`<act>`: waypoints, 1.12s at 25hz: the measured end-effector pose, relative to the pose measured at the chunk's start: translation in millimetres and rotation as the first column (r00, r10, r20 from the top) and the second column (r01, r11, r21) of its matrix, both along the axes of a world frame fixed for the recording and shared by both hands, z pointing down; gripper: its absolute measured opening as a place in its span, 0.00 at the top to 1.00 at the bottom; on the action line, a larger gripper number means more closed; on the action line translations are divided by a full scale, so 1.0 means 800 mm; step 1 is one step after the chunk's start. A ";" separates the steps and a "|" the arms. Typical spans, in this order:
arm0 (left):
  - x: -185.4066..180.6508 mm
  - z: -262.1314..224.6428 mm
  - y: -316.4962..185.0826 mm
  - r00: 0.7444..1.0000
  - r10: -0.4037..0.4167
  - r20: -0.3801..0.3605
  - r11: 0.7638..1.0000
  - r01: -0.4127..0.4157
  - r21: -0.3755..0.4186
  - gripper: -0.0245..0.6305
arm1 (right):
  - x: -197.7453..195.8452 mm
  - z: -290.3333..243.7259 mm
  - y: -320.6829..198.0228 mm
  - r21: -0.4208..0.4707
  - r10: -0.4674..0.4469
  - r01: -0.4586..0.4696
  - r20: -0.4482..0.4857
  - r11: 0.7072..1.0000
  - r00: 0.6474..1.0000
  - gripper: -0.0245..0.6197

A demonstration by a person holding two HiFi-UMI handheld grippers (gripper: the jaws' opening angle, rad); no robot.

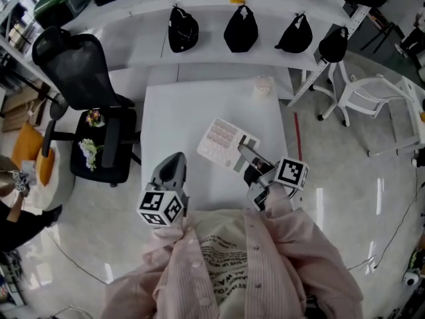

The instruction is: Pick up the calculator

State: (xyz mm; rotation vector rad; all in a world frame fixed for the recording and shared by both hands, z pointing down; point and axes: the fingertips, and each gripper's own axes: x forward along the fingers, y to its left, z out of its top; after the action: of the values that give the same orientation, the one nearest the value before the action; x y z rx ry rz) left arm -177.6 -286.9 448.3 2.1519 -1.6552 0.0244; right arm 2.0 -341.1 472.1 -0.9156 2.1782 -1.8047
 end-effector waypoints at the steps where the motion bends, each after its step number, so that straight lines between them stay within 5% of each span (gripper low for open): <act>1: -0.002 -0.006 -0.001 1.000 -0.004 0.002 1.000 0.004 0.011 0.96 | 0.003 -0.006 -0.002 0.004 0.009 -0.010 0.008 1.000 1.000 0.83; 15: -0.027 -0.066 0.004 0.997 -0.054 0.051 0.989 0.046 0.141 0.96 | 0.027 -0.062 -0.009 0.069 0.084 -0.092 0.103 0.993 0.991 0.83; 28: -0.034 -0.075 0.006 0.994 -0.096 0.058 0.985 0.086 0.149 0.96 | 0.032 -0.071 -0.015 0.070 0.094 -0.105 0.145 0.992 0.985 0.83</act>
State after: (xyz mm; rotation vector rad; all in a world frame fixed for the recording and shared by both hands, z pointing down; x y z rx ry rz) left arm -204.7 -282.2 388.5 2.2003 -1.8431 -0.0569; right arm 27.8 -352.7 415.3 -0.8373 2.0618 -1.6734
